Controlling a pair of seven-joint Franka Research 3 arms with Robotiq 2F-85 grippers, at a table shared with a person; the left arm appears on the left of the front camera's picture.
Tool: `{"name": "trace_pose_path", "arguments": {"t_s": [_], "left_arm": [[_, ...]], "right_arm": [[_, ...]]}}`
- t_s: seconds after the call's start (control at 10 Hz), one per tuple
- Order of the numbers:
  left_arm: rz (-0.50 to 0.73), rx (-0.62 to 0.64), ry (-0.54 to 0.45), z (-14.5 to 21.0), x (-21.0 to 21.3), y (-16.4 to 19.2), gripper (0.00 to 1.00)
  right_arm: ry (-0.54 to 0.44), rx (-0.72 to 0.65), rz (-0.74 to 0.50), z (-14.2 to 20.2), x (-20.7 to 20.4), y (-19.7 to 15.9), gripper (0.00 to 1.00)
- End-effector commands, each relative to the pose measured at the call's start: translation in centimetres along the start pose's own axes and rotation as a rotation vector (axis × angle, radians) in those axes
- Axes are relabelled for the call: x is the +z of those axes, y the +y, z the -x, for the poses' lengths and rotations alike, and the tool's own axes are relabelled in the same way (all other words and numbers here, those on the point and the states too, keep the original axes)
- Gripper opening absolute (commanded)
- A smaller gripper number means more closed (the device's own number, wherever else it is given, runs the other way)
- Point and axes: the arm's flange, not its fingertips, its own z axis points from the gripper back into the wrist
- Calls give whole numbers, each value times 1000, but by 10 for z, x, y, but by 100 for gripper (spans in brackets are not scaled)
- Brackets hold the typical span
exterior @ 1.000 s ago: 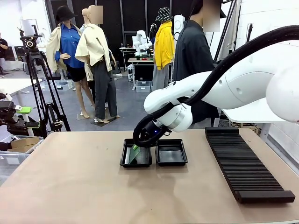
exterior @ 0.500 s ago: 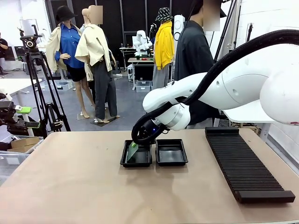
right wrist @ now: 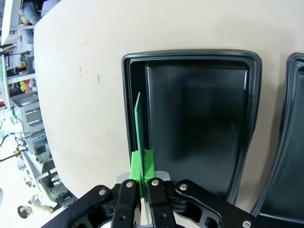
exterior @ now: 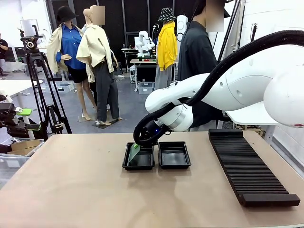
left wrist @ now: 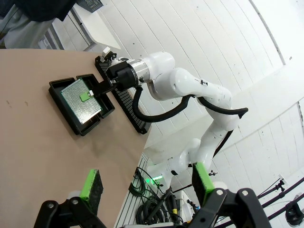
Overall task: Inspect and transfer BCBs to ESD trays.
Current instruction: Pick up the Blank PCB from the PCB Rack and place it in the left ESD tray.
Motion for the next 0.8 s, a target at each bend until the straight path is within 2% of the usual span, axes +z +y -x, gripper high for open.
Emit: {"name": "trace_pose_path", "arguments": {"t_s": [0.0,0.5,0.7], "left_arm": [[1,4,-4,0,2,-2,100],[1,4,-4,0,2,-2,100],[1,4,-4,0,2,-2,100]], "right_arm": [[2,0,5,2,0,-2,0],[0,0,0,0,0,0,2],[30,6,5,-2,-5,1,18]]}}
